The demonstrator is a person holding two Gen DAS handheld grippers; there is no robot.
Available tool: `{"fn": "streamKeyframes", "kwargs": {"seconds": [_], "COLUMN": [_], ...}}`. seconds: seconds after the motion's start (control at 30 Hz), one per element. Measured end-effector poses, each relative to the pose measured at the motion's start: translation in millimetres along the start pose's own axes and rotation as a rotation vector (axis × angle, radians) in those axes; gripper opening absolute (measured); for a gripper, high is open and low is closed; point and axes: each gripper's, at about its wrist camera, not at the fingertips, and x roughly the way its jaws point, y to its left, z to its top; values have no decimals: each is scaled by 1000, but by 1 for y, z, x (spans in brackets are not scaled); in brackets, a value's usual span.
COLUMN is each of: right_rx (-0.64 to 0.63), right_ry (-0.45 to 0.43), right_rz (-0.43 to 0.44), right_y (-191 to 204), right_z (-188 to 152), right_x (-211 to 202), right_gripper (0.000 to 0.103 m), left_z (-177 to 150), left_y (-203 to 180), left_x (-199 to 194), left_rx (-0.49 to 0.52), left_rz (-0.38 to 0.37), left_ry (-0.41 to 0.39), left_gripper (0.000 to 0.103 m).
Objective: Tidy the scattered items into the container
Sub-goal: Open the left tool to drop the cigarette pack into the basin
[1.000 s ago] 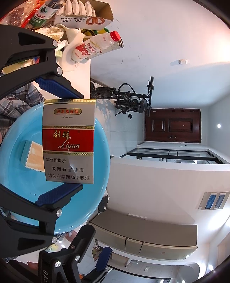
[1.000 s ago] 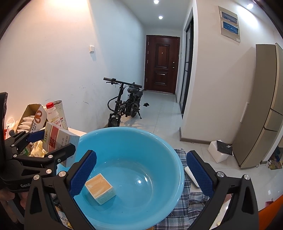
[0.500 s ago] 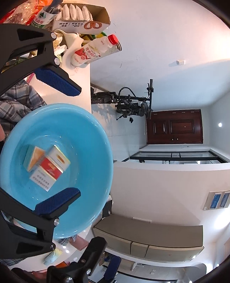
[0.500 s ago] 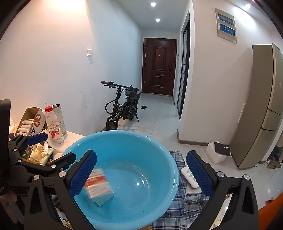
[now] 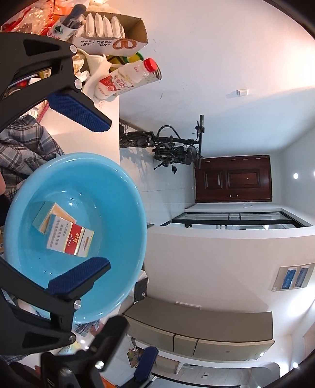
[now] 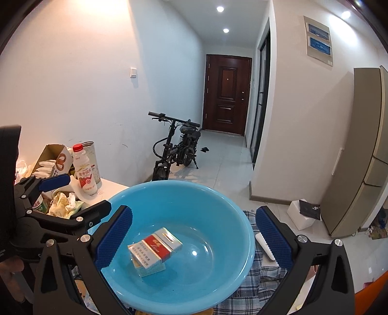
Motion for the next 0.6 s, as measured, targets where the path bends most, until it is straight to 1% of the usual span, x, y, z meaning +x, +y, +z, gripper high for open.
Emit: {"fn": "streamKeyframes", "kwargs": {"seconds": [0.1, 0.2, 0.27, 0.33, 0.4, 0.43, 0.5, 0.6], "right_rx": [-7, -15, -21, -24, -15, -10, 2, 14], "right_ry": [-8, -29, -43, -59, -69, -75, -84, -95], "right_rz": [17, 18, 21, 19, 22, 23, 19, 12], "right_y": [7, 12, 12, 11, 9, 6, 1, -3], "right_z": [2, 5, 7, 8, 10, 10, 12, 12], "right_x": [-4, -15, -22, -29, -35, -38, -42, -50], "right_gripper": [103, 103, 103, 103, 103, 103, 103, 103], "left_z": [2, 2, -2, -9, -18, -25, -42, -72], "left_y": [1, 5, 7, 6, 5, 4, 1, -3], "left_x": [-9, -16, -22, -27, -38, -45, -54, -60], "left_rx": [-4, -18, -26, -2, 21, 28, 28, -4], "left_rz": [22, -11, -24, -9, 23, 27, 6, -37], "left_ry": [-14, -18, -5, 22, 29, 28, 45, 96], "left_gripper": [103, 103, 103, 103, 103, 103, 103, 103]}}
